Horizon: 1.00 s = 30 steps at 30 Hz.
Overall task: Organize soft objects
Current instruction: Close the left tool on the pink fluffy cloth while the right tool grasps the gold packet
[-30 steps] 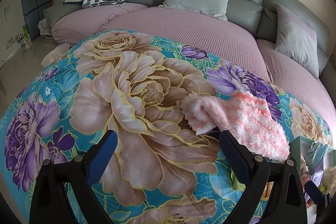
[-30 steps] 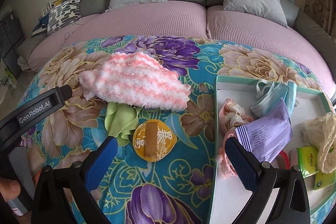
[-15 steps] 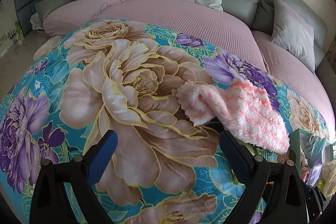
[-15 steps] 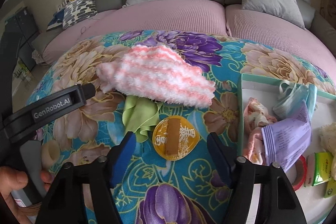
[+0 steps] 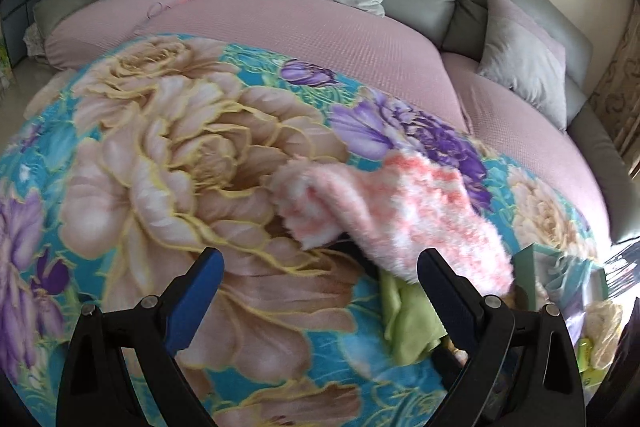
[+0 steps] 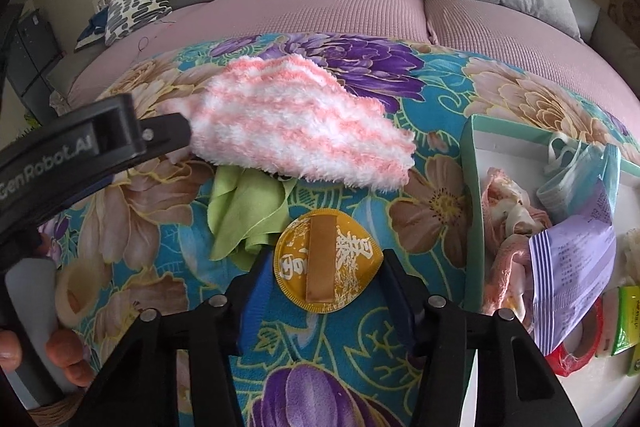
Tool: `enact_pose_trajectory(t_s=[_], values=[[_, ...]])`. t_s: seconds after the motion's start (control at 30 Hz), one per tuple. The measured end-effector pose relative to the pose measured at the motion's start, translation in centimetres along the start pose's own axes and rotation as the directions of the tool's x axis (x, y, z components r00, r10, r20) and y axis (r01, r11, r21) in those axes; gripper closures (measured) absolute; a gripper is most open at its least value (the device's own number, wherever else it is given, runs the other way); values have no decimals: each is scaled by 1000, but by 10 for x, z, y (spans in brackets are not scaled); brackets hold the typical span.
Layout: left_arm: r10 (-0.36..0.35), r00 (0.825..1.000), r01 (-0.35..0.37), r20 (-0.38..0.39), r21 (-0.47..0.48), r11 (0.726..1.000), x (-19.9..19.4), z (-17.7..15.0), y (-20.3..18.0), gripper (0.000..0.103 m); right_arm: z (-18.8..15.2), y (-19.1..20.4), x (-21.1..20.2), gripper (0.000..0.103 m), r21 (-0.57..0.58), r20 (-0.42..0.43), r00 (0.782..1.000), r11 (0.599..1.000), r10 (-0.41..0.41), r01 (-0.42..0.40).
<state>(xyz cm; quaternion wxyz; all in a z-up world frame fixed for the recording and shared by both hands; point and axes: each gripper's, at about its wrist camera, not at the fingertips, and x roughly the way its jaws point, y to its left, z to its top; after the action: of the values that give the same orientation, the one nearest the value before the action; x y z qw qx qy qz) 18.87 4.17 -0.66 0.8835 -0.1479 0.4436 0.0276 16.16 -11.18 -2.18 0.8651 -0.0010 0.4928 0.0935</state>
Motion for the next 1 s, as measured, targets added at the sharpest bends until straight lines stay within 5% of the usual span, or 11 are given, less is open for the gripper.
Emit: enact_pose_trajectory(t_s=[0.2,0.43,0.67,1.0], values=[[-83,997,83,0,-35,996,12,3,-6,11,1,-3,1,48,8,3,1000,1000,14,-14],[-111,994,111,13,-50,993,18,4,-10,93,1,-4,1,48,12,4,1000,1000,21,-21],[-162,986,164,33,-60,985,10,4,-8,97,1,-6,-1,50,28,16,999,999,41,-41],[-237,951,244,198,-13,970,-46,16,-16,97,4,-9,-30,50,33,96,994,998,57,-60]])
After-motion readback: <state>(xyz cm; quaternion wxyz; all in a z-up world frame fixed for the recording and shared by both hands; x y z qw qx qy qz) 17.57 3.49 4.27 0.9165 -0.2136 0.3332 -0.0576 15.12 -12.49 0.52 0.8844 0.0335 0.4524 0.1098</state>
